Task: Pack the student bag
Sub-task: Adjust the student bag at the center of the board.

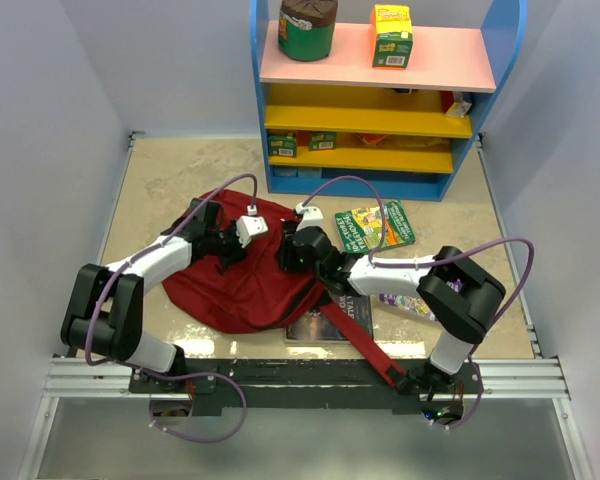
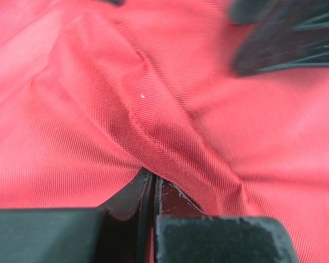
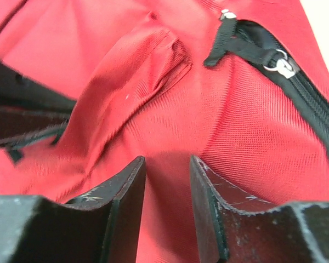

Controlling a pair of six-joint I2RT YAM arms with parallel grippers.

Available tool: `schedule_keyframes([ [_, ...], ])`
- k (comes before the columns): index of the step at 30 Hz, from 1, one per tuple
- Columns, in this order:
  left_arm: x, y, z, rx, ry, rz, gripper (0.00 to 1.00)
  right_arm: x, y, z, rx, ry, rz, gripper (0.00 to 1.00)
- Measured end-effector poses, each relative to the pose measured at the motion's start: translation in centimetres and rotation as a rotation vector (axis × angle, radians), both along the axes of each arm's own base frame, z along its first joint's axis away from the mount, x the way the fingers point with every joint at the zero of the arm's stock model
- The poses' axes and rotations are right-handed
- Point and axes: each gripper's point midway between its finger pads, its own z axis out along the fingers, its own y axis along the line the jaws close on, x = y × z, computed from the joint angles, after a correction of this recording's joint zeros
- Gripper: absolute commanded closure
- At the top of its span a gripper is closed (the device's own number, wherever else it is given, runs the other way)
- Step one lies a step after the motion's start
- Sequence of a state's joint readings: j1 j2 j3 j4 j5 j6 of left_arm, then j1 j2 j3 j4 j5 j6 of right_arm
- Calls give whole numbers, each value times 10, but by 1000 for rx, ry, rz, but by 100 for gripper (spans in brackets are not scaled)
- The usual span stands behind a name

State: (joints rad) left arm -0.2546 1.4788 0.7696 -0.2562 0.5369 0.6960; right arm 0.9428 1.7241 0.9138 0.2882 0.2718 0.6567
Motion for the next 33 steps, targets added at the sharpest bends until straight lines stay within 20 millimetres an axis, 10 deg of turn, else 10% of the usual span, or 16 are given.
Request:
schedule_keyframes([
  [9, 15, 17, 10, 58, -34, 73, 100, -15, -18, 6, -1, 6, -10, 62],
  [20, 31, 37, 96, -12, -157, 182, 100, -21, -31, -8, -25, 29, -31, 63],
  [27, 28, 37, 102, -68, -132, 210, 100, -24, -45, 1, -40, 30, -69, 30],
  [33, 31, 42, 105, -97, -138, 233, 100, -3, -108, 40, -77, -8, -252, 21],
])
